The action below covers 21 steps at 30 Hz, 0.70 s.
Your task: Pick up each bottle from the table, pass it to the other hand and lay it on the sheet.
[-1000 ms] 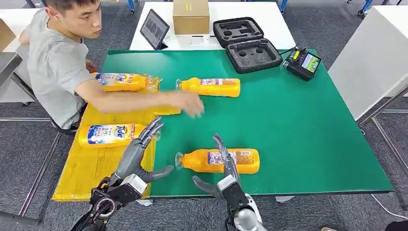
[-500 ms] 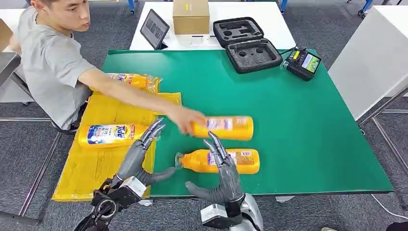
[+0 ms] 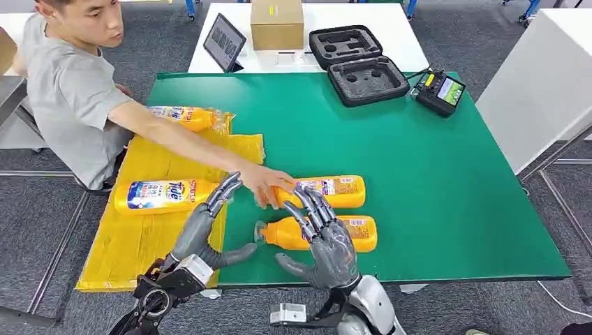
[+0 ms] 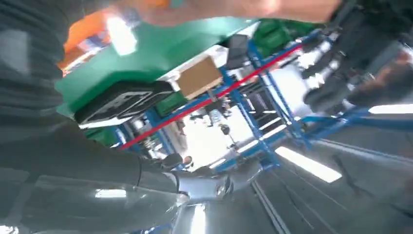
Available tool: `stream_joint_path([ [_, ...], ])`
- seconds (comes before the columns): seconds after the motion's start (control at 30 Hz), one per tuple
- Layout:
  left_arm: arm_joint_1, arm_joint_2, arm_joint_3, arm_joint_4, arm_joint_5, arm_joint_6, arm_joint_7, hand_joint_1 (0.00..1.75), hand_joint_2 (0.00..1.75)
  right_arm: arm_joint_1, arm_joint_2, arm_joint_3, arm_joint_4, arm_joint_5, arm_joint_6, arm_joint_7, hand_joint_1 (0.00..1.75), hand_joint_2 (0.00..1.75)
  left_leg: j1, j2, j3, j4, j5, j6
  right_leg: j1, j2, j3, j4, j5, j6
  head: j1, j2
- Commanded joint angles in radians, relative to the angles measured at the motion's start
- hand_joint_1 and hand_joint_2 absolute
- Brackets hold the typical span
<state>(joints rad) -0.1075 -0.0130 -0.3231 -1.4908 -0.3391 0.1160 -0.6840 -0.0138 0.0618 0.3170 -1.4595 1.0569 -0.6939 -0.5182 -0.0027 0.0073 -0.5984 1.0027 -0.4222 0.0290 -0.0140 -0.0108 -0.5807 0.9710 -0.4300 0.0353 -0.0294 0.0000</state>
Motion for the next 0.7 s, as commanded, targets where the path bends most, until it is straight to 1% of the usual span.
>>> stream_joint_path([
  [0.03,-0.003,0.002,0.010,0.029,0.000,-0.002,0.009,0.00,1.75,-0.028,-0.046,0.018,0.050,0.061,-0.004,0.087,0.00,1.75,0.001,0.000,0.002,0.000,-0.001,-0.001,0.001,0.001,0.002,-0.001,-0.001,-0.001,0.000,0.000],
  [0.3,-0.003,0.002,0.010,0.029,0.000,-0.002,0.009,0.00,1.75,-0.028,-0.046,0.018,0.050,0.061,-0.004,0.087,0.00,1.75,0.001,0.000,0.002,-0.001,-0.001,-0.001,0.001,0.001,0.001,-0.001,0.000,-0.001,0.000,0.000],
  [0.4,0.001,0.003,0.009,0.022,-0.005,-0.007,0.018,0.00,1.75,-0.046,-0.078,0.050,0.064,0.126,-0.002,0.208,0.00,1.75,0.001,0.001,0.001,0.000,0.000,-0.001,0.001,0.001,0.001,-0.001,0.000,-0.001,0.000,0.000],
  [0.5,0.021,-0.001,0.014,0.008,-0.006,-0.014,0.031,0.00,1.75,-0.048,-0.088,0.045,0.071,0.111,0.006,0.234,0.00,1.75,0.001,0.001,0.003,-0.001,-0.001,-0.002,0.001,0.002,0.003,-0.001,0.000,-0.001,0.000,0.000],
  [0.57,0.028,-0.005,0.014,0.004,-0.009,-0.022,0.041,0.00,1.75,-0.047,-0.089,0.038,0.085,0.085,0.033,0.247,0.00,1.75,0.001,0.001,0.002,-0.001,-0.001,-0.001,0.001,0.001,0.002,-0.001,0.000,-0.001,0.000,0.000],
  [0.63,0.028,-0.008,0.017,0.002,-0.013,-0.029,0.051,0.00,1.75,-0.043,-0.087,0.031,0.092,0.096,0.070,0.276,0.00,1.75,0.001,0.000,0.002,0.000,-0.001,-0.001,0.001,0.001,0.002,-0.001,0.000,-0.001,0.000,0.000],
  [0.7,0.031,-0.010,0.021,0.001,-0.017,-0.032,0.056,0.00,1.75,-0.030,-0.086,0.014,0.087,0.130,0.069,0.311,0.00,1.75,0.001,0.000,0.002,-0.001,-0.001,-0.001,0.001,0.001,0.003,-0.001,-0.001,-0.001,0.000,0.000],
])
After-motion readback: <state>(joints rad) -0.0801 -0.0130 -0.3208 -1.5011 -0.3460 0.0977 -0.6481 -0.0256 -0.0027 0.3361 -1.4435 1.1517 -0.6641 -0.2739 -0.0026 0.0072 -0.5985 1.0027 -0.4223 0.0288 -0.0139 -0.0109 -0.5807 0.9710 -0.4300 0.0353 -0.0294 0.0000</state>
